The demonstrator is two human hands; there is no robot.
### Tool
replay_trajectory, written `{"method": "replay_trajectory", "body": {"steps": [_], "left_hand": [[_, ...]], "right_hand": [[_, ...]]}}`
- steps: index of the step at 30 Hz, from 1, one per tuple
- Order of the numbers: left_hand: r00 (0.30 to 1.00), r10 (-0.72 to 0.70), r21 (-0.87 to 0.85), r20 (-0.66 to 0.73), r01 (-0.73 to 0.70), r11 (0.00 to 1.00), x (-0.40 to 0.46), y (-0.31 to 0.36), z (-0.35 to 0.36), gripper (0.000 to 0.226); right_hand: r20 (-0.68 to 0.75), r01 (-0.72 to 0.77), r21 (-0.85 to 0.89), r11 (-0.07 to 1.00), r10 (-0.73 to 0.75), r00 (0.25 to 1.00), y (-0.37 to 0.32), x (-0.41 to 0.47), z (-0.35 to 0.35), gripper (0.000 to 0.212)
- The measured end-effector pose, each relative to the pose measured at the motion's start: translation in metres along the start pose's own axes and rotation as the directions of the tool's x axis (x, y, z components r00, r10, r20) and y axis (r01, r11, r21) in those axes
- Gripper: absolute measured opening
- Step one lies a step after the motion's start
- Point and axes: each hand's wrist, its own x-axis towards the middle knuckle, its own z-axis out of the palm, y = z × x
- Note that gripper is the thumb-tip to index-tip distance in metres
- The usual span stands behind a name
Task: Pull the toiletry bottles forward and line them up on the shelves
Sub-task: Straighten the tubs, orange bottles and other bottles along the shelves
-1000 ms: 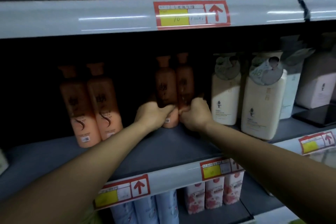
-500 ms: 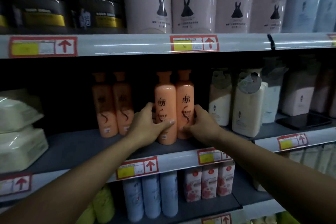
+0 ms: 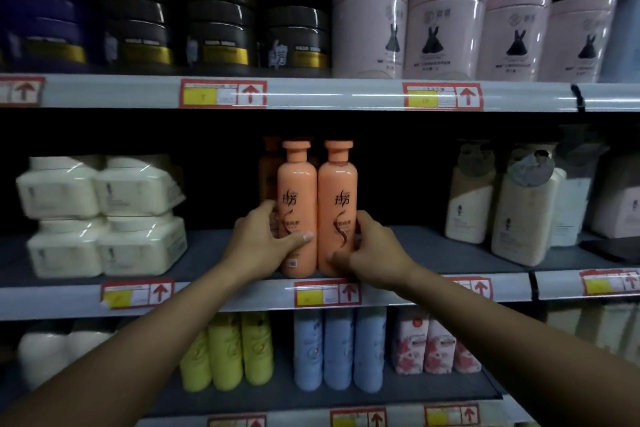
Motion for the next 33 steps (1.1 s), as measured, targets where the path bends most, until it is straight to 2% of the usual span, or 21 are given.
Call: {"method": "replay_trajectory", "body": {"steps": [7, 19, 24, 33], "left_hand": [[0.999, -0.025, 0.027, -0.02, 0.026, 0.999, 0.004, -0.026, -0.029, 0.07], [0.995, -0.008, -0.009, -0.095, 0.007, 1.0, 0.027, -0.045, -0.017, 0.067], [0.991, 0.003, 0.006, -0.137, -0.002, 1.0, 0.037, -0.053, -0.008, 0.065], [0.986, 0.007, -0.022, -0.167, -0.011, 1.0, 0.041, -0.058, 0.0, 0.064]], "right_hand": [[0.044, 0.053, 0.009, 0.999, -0.054, 0.998, -0.016, 0.017, 0.034, 0.059], [0.021, 0.043, 0.0, 0.999, -0.043, 0.999, -0.007, 0.041, 0.048, 0.065], [-0.07, 0.039, -0.02, 0.999, -0.04, 0.997, 0.0, 0.043, 0.055, 0.065], [-0.156, 0.041, -0.099, 0.994, -0.056, 0.986, 0.007, 0.046, 0.066, 0.05]]}}
